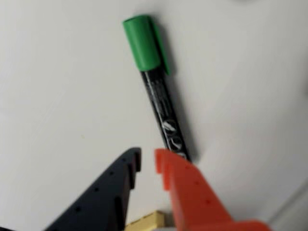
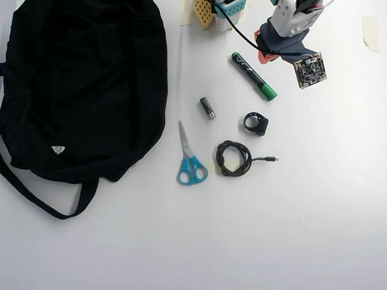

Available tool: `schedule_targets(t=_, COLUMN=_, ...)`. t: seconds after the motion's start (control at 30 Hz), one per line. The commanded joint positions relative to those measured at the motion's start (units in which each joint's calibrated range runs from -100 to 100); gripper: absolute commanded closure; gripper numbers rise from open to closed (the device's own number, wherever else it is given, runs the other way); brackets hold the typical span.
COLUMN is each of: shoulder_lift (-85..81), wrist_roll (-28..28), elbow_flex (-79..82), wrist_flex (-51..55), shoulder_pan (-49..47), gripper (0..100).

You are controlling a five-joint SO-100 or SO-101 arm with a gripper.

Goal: Put the green marker into the black bag

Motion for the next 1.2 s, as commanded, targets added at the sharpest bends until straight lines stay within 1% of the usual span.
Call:
schedule_targets(t=0.0, shoulder_lift=-0.9, wrist_roll=0.4, elbow_flex=2.4, wrist_flex=-4.3, shoulder_pan=-0.4, gripper=86)
schedule_targets(t=0.1, shoulder_lift=-0.9, wrist_roll=0.6, elbow_flex=5.3, wrist_flex=-7.9, shoulder_pan=-0.5, gripper=82)
schedule_targets(t=0.43, shoulder_lift=-0.9, wrist_roll=0.8, elbow_flex=13.4, wrist_flex=-19.9, shoulder_pan=-2.0, gripper=77)
schedule_targets(t=0.57, shoulder_lift=-0.9, wrist_roll=0.6, elbow_flex=16.6, wrist_flex=-24.0, shoulder_pan=-2.2, gripper=77)
schedule_targets(t=0.77, shoulder_lift=-1.5, wrist_roll=0.6, elbow_flex=18.5, wrist_flex=-24.6, shoulder_pan=-2.2, gripper=77)
schedule_targets(t=1.0, shoulder_lift=-11.0, wrist_roll=0.6, elbow_flex=25.0, wrist_flex=-24.7, shoulder_pan=-2.2, gripper=77)
schedule_targets(t=1.17, shoulder_lift=-13.1, wrist_roll=0.2, elbow_flex=27.5, wrist_flex=-27.8, shoulder_pan=-3.1, gripper=77)
